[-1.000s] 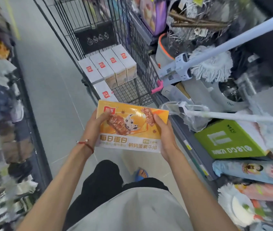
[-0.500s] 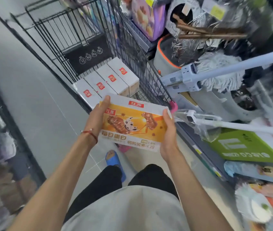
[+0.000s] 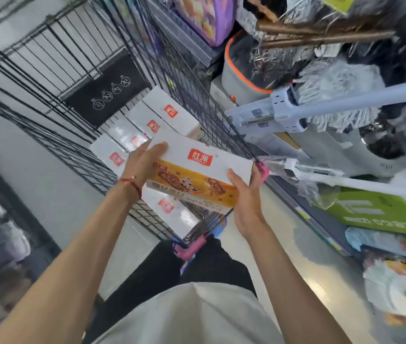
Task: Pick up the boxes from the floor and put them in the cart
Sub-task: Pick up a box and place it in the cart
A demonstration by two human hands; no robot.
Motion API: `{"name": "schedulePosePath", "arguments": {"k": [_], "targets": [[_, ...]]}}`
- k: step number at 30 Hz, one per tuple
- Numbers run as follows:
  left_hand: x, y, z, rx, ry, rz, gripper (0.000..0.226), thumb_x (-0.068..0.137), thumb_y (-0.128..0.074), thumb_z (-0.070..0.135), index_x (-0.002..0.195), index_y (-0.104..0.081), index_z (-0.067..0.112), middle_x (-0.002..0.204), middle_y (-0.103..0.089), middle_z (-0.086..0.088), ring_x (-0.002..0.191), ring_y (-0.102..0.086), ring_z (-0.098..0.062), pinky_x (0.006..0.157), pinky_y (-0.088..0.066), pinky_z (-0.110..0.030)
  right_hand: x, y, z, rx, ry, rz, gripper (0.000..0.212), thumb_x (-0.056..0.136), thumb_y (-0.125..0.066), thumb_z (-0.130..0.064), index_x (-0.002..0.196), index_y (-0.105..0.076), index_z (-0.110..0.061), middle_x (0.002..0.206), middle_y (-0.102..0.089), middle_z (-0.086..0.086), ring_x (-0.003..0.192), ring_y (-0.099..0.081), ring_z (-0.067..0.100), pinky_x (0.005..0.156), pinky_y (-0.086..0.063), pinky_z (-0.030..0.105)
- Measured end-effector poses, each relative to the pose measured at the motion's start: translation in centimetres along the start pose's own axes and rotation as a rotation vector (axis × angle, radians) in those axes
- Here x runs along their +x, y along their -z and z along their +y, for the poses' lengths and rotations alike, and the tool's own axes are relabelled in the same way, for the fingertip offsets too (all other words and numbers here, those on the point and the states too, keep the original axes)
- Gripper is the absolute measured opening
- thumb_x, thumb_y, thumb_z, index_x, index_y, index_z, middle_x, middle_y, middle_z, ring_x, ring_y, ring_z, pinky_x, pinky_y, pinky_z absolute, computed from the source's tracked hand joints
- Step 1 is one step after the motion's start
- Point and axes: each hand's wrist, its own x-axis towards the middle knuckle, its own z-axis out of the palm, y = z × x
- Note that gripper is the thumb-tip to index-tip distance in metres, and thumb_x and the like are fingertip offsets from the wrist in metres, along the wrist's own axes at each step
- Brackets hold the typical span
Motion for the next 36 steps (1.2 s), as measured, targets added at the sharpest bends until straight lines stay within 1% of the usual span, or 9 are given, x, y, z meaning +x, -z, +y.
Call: {"name": "schedulePosePath", "arguments": {"k": [3,6,8,11,14,19,22,28,36], "targets": [[2.3,-0.5,0.1,0.031,0.004,-0.032,0.059,0.087,-0.072,0.037,0.141,-0.055,0.024,0.115,-0.071,0.01,0.086,-0.069,0.007,0.083,-0.053,-0.016,1.2,0.4,0.7,-0.026,-0.007,0.028,0.065,0.088,-0.078,-0.012,0.137,-0.041,-0.036,0.127,-0.071,-0.006,0.118,-0.069,0.014,0.095,-0.058,0.035],[5.0,-0.5,0.2,0.131,0.029,-0.154,0.055,0.087,-0.069,0.027,0.141,-0.057,0.025,0.137,-0.062,-0.002,0.128,-0.056,-0.023,0.116,-0.037,-0.048,1.9,0.0,2.0,-0.055,-0.036,0.083,0.065,0.092,-0.075,-0.007,0.13,-0.038,-0.044,0.121,-0.07,-0.012,0.104,-0.072,0.0,0.079,-0.059,0.019],[7.1,-0.5,0.0,0.2,0.036,-0.215,0.049,0.091,-0.066,0.02,0.139,-0.059,0.024,0.131,-0.066,-0.002,0.125,-0.059,-0.029,0.113,-0.04,-0.05,2.3,-0.7,3.1,-0.065,-0.048,0.125,0.077,0.092,-0.075,-0.007,0.143,-0.028,-0.041,0.127,-0.062,-0.013,0.102,-0.07,-0.005,0.081,-0.059,0.018],[10.2,-0.5,-0.4,0.251,0.017,-0.283,0.039,0.092,-0.064,0.015,0.129,-0.065,0.027,0.107,-0.073,0.016,0.098,-0.067,-0.007,0.084,-0.053,-0.02,2.6,-2.4,4.9,-0.053,-0.052,0.2,0.085,0.094,-0.073,-0.005,0.157,-0.022,-0.03,0.133,-0.062,-0.008,0.109,-0.07,0.0,0.096,-0.059,0.029],[12.6,-0.2,-1.1,0.358,-0.009,-0.37,0.035,0.092,-0.063,0.007,0.116,-0.068,0.032,0.092,-0.07,0.023,0.09,-0.064,-0.007,0.066,-0.05,-0.016,2.7,-4.1,7.3,-0.046,-0.08,0.301,0.078,0.095,-0.071,-0.003,0.154,-0.026,-0.026,0.131,-0.062,-0.004,0.101,-0.07,-0.006,0.083,-0.058,0.017],[15.3,0.9,-4.0,0.626,-0.095,-0.443,0.039,0.078,-0.067,0.032,0.117,-0.072,0.032,0.114,-0.073,0.003,0.11,-0.065,-0.025,0.1,-0.051,-0.036,3.7,-5.5,11.6,-0.072,-0.146,0.422,0.073,0.096,-0.072,-0.01,0.149,-0.027,-0.031,0.125,-0.062,-0.007,0.102,-0.07,0.0,0.093,-0.06,0.026],[16.4,1.3,-6.2,0.713,-0.151,-0.436,0.038,0.077,-0.07,0.034,0.115,-0.073,0.036,0.102,-0.072,0.011,0.103,-0.067,-0.021,0.095,-0.051,-0.032,4.5,-5.6,14.0,-0.082,-0.177,0.466,0.076,0.094,-0.075,-0.011,0.148,-0.025,-0.03,0.122,-0.062,-0.008,0.108,-0.068,0.006,0.099,-0.059,0.035],[18.1,1.1,-9.4,0.902,-0.262,-0.401,0.031,0.079,-0.077,0.028,0.11,-0.075,0.031,0.095,-0.076,0.011,0.095,-0.068,-0.012,0.084,-0.043,-0.018,4.9,-5.8,17.9,-0.06,-0.198,0.476,0.062,0.097,-0.069,-0.004,0.134,-0.025,-0.027,0.118,-0.058,0.002,0.086,-0.073,-0.004,0.068,-0.059,0.016],[19.3,0.8,-11.5,1.065,-0.584,-0.317,0.026,0.085,-0.071,0.026,0.109,-0.071,0.016,0.092,-0.077,-0.008,0.088,-0.07,-0.027,0.084,-0.057,-0.036,6.6,-6.5,20.2,-0.095,-0.164,0.562,0.066,0.096,-0.071,-0.012,0.141,-0.027,-0.03,0.118,-0.064,0.002,0.104,-0.074,0.02,0.081,-0.064,0.034]]}}
